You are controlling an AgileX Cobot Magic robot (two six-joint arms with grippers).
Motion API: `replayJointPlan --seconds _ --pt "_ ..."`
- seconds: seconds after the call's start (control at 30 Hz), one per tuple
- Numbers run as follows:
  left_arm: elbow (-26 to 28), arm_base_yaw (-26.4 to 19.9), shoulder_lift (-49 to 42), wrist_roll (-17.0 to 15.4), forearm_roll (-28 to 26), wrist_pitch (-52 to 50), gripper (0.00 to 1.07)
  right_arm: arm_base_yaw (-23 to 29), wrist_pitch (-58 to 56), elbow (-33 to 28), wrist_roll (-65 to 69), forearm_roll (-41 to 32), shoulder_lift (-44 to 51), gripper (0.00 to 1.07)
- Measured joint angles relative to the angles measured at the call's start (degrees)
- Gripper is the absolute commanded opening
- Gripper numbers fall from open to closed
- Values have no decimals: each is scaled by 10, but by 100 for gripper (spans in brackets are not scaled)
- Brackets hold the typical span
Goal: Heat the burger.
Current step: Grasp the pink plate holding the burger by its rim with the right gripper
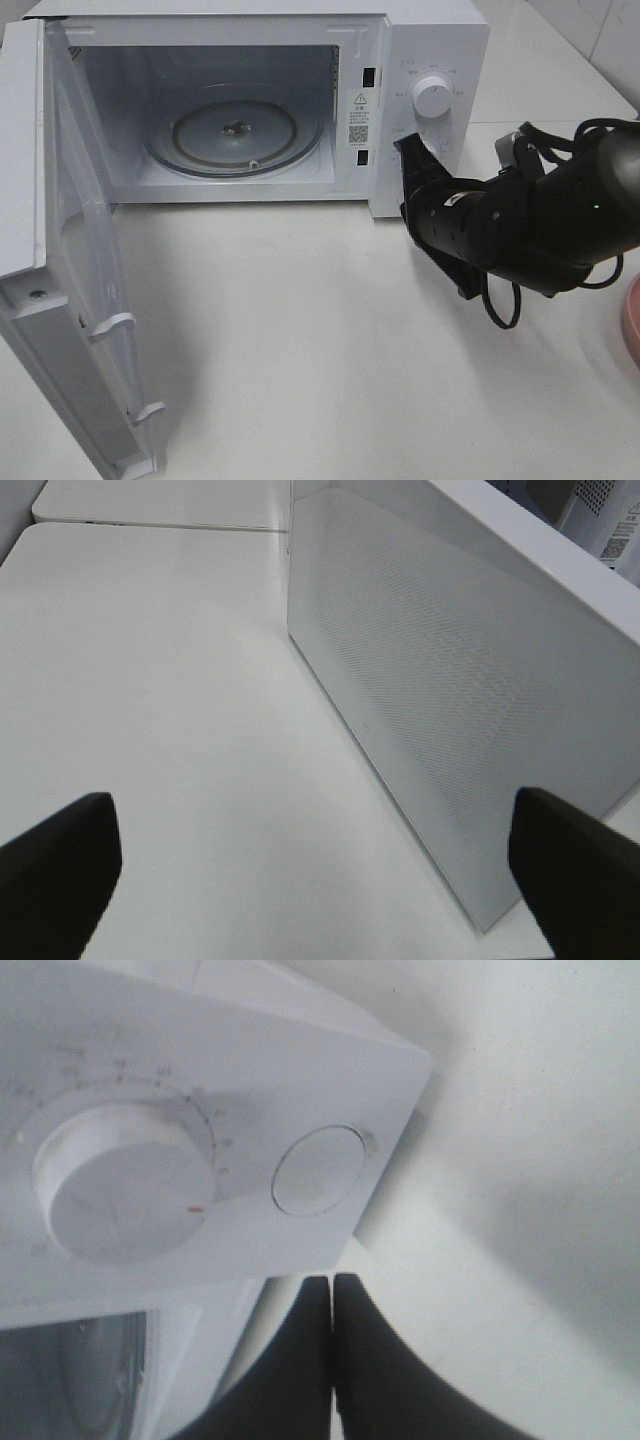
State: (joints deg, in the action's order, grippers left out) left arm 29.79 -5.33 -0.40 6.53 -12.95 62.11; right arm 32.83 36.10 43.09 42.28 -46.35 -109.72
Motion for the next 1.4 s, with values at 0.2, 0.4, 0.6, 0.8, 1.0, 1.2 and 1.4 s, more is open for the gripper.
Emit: replayJointPlan --seconds 0.2,0.4,0.6,0.8,1.0,1.2,1.4 --pt "0 0 0 0 0 0 98 0 -61 -20 -124 5 52 1" --pt "0 0 0 0 0 0 98 -12 -178 -21 -325 30 105 2" --pt "0 0 0 0 0 0 98 -65 -347 -22 -477 111 158 4" --pt "0 0 0 0 0 0 98 -104 -491 -22 -500 219 196 6" --pt "0 0 0 0 0 0 98 -128 -610 -22 -500 333 237 8" --pt "0 0 0 0 0 0 98 -135 -676 -22 -478 395 273 14" --pt "0 0 0 0 0 0 98 -168 -706 -22 -429 454 321 67"
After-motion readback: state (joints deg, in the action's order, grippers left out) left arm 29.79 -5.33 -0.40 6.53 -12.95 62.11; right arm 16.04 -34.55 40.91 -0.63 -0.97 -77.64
